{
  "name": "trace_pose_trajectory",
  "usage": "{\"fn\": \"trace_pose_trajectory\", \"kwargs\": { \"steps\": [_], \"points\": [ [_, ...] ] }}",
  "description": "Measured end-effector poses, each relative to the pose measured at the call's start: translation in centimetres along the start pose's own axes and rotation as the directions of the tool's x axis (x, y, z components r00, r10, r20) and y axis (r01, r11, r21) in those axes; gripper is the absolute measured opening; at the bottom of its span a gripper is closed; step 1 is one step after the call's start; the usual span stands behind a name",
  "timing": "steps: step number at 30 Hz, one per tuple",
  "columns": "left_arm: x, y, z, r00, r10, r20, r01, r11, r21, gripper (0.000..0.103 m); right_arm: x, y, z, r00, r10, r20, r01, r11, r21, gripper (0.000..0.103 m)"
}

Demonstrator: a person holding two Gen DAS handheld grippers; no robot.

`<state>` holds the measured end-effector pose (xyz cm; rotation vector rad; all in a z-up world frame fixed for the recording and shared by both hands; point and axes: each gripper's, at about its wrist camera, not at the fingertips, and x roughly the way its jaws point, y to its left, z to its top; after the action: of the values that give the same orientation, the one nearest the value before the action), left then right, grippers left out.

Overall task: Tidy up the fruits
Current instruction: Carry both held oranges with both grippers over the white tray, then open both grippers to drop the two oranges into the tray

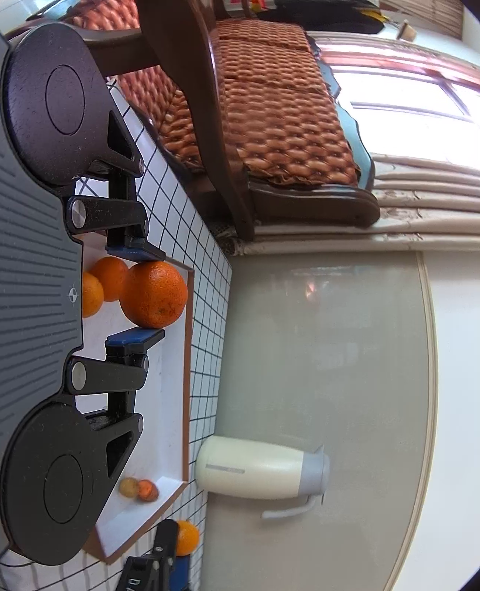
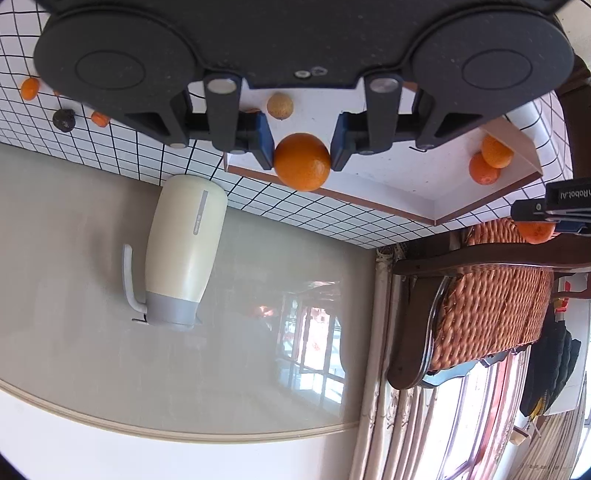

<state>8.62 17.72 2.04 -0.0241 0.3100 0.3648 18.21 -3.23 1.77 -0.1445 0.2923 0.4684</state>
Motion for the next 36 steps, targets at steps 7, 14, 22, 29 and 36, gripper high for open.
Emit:
{"fn": "trace_pose_trajectory", "kwargs": {
  "steps": [7, 14, 22, 29, 36],
  "points": [
    [1.7, -1.4, 0.3, 1.000, -0.015, 0.007, 0.015, 1.000, 0.003, 0.038, 0.8, -0.2, 0.0, 1.000, -0.016, 0.001, 0.016, 1.000, 0.003, 0.025],
    [2.9, -1.3, 0.2, 1.000, 0.002, 0.003, -0.002, 1.000, 0.020, 0.038, 1.4, -1.4, 0.2, 0.999, -0.033, 0.013, 0.033, 0.999, 0.015, 0.025],
    [3.8, -1.1, 0.4, 1.000, 0.009, 0.001, -0.009, 1.000, 0.017, 0.038, 2.9, -1.7, 0.7, 1.000, -0.028, 0.011, 0.028, 1.000, -0.008, 0.025],
    [5.2, -1.6, 0.6, 1.000, -0.001, -0.015, 0.001, 1.000, 0.019, 0.038, 4.1, -1.9, 0.5, 0.999, -0.021, -0.031, 0.021, 1.000, -0.002, 0.025],
    [6.6, -1.8, 0.8, 1.000, -0.005, -0.028, 0.006, 1.000, 0.021, 0.038, 5.2, -2.0, 0.6, 0.999, -0.015, -0.046, 0.015, 1.000, 0.008, 0.025]
  ]
}}
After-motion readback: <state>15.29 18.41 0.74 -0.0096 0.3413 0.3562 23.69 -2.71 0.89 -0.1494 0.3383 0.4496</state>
